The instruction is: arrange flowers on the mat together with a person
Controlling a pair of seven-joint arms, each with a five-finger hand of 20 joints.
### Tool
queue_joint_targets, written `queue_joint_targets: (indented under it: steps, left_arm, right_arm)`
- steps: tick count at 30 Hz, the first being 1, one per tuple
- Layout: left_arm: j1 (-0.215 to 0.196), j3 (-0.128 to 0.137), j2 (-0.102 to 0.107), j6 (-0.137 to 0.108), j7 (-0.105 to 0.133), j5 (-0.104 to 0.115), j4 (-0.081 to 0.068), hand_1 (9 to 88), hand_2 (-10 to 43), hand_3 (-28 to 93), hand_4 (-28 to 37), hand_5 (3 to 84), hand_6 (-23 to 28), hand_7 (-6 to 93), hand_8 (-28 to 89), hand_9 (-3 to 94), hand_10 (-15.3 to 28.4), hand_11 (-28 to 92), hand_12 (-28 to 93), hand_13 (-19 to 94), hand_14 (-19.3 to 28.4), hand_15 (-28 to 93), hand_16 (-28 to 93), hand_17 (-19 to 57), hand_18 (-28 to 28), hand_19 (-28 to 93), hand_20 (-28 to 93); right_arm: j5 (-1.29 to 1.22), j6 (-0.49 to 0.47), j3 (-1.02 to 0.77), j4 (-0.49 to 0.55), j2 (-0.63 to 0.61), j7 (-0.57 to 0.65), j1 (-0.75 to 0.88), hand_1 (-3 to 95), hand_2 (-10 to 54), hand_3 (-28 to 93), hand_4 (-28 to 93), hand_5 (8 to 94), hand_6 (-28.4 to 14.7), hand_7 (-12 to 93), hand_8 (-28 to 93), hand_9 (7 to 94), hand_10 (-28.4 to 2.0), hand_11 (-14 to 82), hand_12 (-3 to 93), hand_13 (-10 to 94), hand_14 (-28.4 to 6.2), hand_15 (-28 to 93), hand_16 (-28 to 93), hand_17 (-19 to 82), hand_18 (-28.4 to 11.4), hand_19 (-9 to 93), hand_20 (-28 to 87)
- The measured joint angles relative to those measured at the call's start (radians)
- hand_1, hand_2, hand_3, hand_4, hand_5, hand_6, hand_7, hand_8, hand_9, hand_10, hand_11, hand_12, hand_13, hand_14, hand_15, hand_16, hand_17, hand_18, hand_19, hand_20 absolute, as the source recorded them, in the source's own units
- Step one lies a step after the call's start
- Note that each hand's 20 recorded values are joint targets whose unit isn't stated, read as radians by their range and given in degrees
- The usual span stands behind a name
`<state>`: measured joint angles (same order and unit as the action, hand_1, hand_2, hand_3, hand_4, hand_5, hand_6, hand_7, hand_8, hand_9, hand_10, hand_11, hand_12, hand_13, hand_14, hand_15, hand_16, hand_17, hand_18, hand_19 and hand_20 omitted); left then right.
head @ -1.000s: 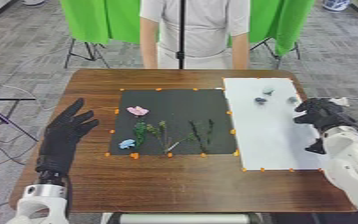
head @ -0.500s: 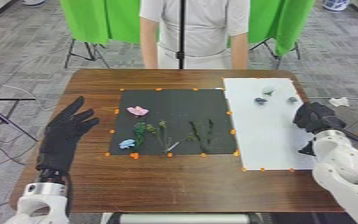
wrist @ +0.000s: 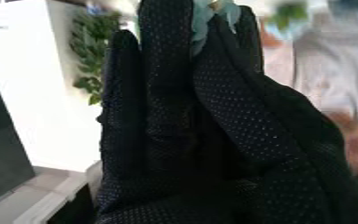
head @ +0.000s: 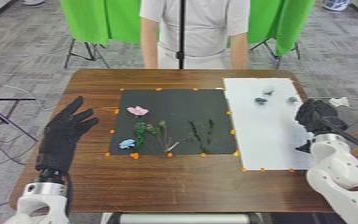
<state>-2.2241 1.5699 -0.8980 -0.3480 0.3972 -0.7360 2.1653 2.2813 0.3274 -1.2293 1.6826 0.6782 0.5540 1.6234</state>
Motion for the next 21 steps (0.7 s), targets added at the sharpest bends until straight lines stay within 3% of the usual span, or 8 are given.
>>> queue_joint_targets:
  steps: [5,10,15,21]
  left_arm:
    - [-0.018,0.015,-0.001,0.000,-0.001,0.000,0.003,25.5,4.0,79,-25.2,37.4,4.3,10.1,-9,37.9,17.2,23,10,28,26.0,47,-7,-7.5,26.3,51,20]
    - [-0.043,0.032,-0.001,-0.003,0.001,0.000,0.010,25.5,3.9,79,-25.2,37.4,4.3,10.2,-8,37.9,17.2,23,10,28,25.9,47,-7,-7.5,26.3,51,20]
    - [-0.059,0.040,-0.001,-0.004,0.001,0.000,0.014,25.6,4.0,79,-25.2,37.4,4.3,10.1,-9,37.9,17.3,23,10,28,25.9,47,-7,-7.5,26.4,51,20]
    - [-0.053,0.038,-0.001,-0.002,-0.007,-0.004,0.014,25.5,3.9,79,-25.2,37.5,4.4,10.1,-9,37.9,17.3,23,10,28,25.8,47,-7,-7.5,26.4,51,20]
  right_arm:
    - [-0.007,0.033,0.044,0.114,0.000,-0.059,-0.027,70.4,-9.5,66,-28,84.4,0.7,25,1,79.6,-7.9,8.3,32.9,81,4.2,25,38,45,4.9,93,-5]
    - [-0.086,0.028,0.220,0.169,0.035,-0.204,-0.188,70.1,-9.5,66,-28,84.3,0.6,26,1,79.4,-7.8,8.2,32.9,81,4.2,24,39,45,4.9,93,-5]
    - [-0.097,-0.014,0.412,0.157,0.156,-0.268,-0.379,69.8,-9.5,67,-28,84.0,0.7,26,2,79.2,-7.8,8.2,32.9,81,4.3,25,39,44,4.4,93,-4]
    - [-0.007,-0.081,0.566,0.047,0.349,-0.314,-0.529,69.5,-9.5,67,-28,83.6,0.7,26,1,78.9,-8.0,8.3,33.1,80,3.9,25,39,43,3.8,93,-3]
